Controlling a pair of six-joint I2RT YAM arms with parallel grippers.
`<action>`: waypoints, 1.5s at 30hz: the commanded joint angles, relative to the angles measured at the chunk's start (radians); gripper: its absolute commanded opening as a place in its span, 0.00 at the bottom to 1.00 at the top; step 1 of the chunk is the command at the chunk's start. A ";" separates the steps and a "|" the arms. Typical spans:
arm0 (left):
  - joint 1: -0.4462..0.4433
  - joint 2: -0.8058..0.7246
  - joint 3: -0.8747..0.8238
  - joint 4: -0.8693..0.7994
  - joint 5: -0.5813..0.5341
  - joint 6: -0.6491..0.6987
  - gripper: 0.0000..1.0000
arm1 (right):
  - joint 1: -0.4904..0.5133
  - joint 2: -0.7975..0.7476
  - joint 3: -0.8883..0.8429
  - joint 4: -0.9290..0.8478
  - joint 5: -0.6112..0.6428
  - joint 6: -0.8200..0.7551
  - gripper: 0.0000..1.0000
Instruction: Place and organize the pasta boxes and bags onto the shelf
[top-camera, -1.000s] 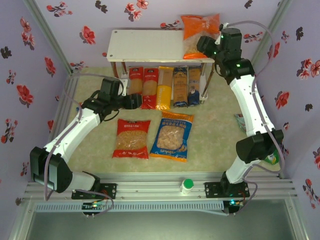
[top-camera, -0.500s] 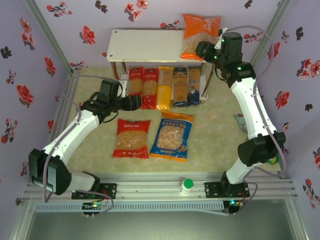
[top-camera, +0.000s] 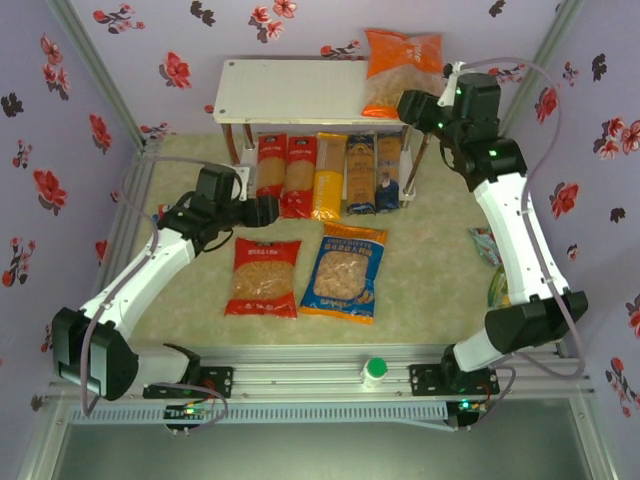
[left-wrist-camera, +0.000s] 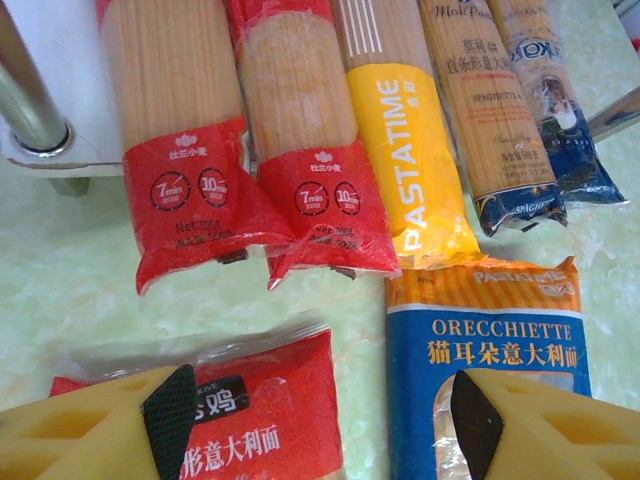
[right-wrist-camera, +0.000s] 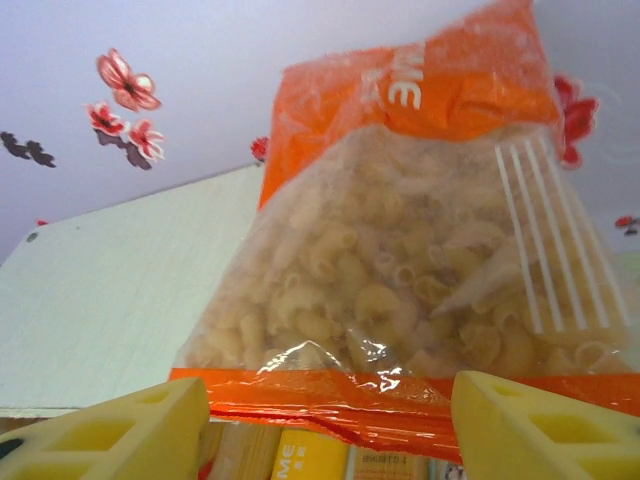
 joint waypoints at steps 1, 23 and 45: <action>0.008 -0.052 -0.045 0.029 -0.047 0.001 0.71 | -0.002 -0.057 0.009 0.028 0.036 -0.089 0.66; -0.166 -0.244 -0.376 -0.093 -0.379 -0.228 0.74 | 0.115 -0.667 -0.783 -0.221 0.210 0.120 0.67; -0.324 0.065 -0.293 -0.086 -0.410 -0.289 0.97 | 0.144 -0.665 -0.965 -0.068 0.131 0.170 0.70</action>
